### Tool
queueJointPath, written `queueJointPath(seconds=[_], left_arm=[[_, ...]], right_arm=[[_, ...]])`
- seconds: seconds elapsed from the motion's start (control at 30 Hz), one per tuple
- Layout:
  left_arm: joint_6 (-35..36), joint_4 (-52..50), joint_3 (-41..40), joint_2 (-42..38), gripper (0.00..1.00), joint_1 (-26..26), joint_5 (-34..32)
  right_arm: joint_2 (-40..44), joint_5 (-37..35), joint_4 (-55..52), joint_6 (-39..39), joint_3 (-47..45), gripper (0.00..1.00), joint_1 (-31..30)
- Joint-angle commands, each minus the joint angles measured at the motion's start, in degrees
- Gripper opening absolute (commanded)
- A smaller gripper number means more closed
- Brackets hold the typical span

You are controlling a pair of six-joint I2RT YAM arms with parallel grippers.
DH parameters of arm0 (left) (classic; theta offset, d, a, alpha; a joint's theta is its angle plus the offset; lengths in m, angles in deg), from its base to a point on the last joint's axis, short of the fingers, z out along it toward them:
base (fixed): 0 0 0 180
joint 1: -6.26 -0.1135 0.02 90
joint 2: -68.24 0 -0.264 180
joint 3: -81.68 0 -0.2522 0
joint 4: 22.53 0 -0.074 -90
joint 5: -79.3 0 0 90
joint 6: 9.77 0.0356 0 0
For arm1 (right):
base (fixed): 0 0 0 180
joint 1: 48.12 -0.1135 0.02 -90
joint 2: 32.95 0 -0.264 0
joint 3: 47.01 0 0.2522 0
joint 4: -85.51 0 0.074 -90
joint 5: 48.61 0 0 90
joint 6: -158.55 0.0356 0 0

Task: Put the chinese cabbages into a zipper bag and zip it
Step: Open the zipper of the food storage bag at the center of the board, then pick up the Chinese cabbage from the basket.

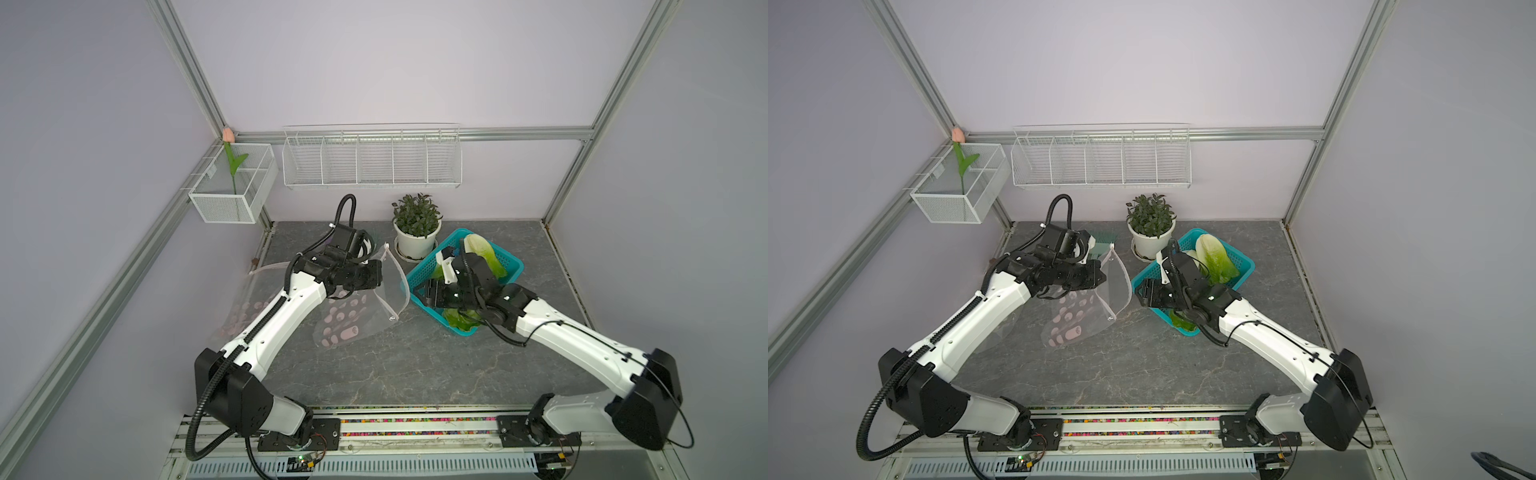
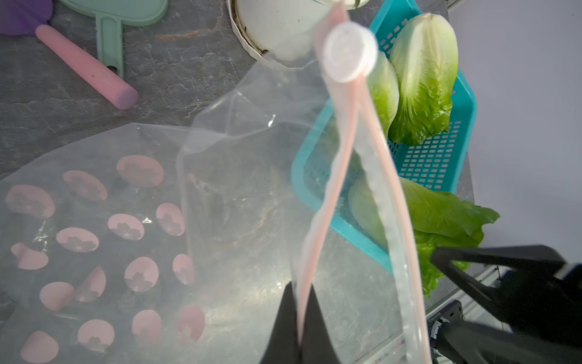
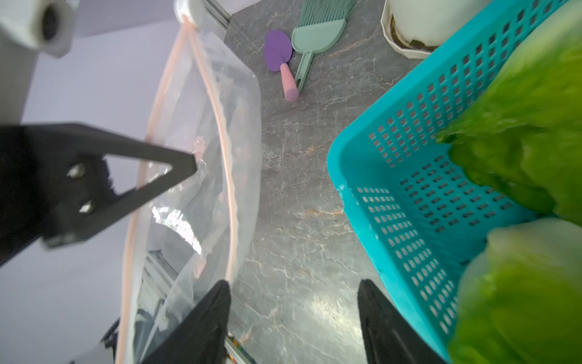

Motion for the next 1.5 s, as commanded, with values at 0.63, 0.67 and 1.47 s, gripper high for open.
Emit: queueJointPath(seconds=[0.63,0.67,1.47], left_arm=[[2.2,-1.3,2.9,4.2,0.00,4.2,-1.4],[3.0,-1.9,2.9,4.0,0.00,4.2,-1.3],[5.3,-14.4,18.3,11.4,0.00,6.2,-8.3]], right_arm=[[-15.1,-32.2,-13.5,5.8,0.7,0.74,-4.4],[-14.7,-32.0,-12.8,4.5,-0.1,0.59,-4.1],[9.7,17.5,15.0,-5.2,-1.4,0.07,-1.9]])
